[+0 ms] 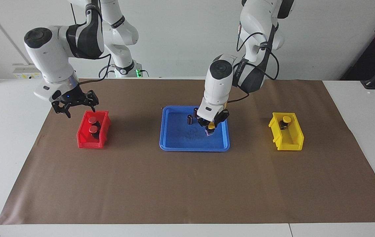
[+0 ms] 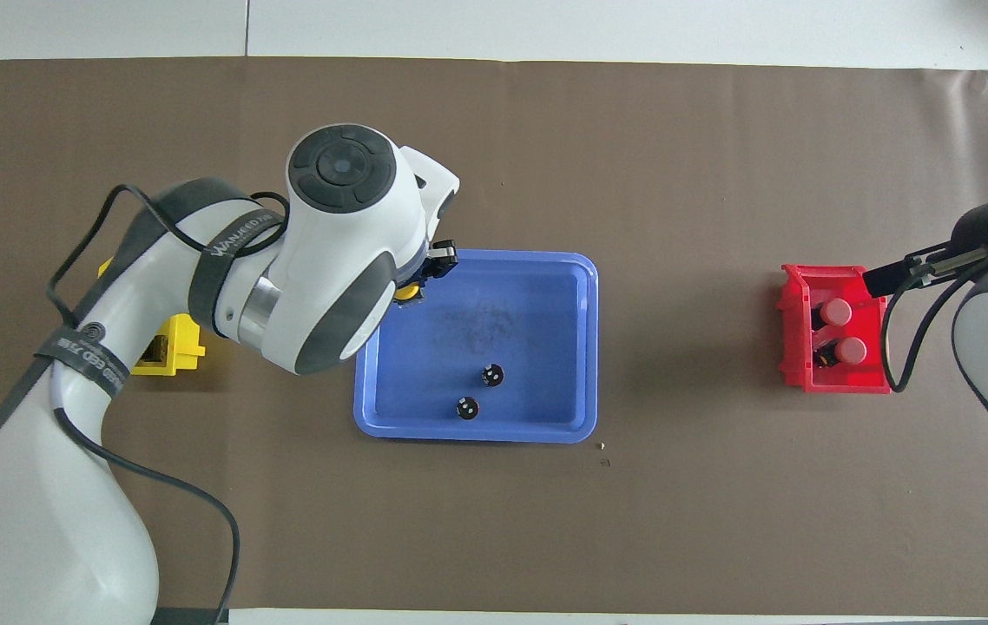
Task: Sort red and yellow buttons by color
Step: 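Carry the yellow button to the yellow bin with the left gripper, then lower the yellow button into the yellow bin and open the left gripper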
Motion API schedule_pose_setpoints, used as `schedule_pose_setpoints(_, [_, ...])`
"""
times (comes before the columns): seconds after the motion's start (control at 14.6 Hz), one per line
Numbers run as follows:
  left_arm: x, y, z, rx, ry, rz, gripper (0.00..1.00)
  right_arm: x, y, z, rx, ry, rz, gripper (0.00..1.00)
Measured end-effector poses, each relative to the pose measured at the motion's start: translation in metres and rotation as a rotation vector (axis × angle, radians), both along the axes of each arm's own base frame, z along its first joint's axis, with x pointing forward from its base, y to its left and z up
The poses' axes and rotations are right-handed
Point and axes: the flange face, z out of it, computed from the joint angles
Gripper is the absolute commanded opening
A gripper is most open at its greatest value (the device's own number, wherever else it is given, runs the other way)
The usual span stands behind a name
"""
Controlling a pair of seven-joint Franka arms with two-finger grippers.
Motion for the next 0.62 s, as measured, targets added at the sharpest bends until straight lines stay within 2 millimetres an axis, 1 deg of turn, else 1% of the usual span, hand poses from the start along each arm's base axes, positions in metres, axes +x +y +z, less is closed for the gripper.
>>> schedule_pose_setpoints(0.07, [0.015,0.036,0.016,0.002,0.007,-0.024,0.01,-0.002,0.002,0.022,0.004,0.005,-0.042,1.00])
schedule_pose_setpoints(0.21, [0.043,0.123,0.041,-0.007,0.010,-0.070,0.01,-0.008,0.001,0.060,0.011,0.007,-0.115,1.00])
schedule_pose_setpoints(0.27, [0.053,0.165,0.049,-0.013,0.008,-0.093,0.01,-0.010,0.001,0.075,0.012,0.001,-0.146,1.00])
schedule_pose_setpoints(0.34, [0.062,0.202,0.053,-0.019,0.007,-0.126,0.01,-0.012,0.000,0.085,0.012,-0.003,-0.169,1.00])
schedule_pose_setpoints(0.48, [0.071,0.261,0.049,-0.027,0.017,-0.191,0.01,-0.012,-0.004,0.096,0.016,-0.004,-0.198,1.00])
schedule_pose_setpoints(0.55, [0.073,0.284,0.043,-0.030,0.020,-0.217,0.01,-0.011,-0.006,0.097,0.020,0.001,-0.203,1.00])
schedule_pose_setpoints(0.62, [0.073,0.301,0.035,-0.033,0.016,-0.236,0.01,-0.010,-0.006,0.096,0.023,0.010,-0.203,1.00])
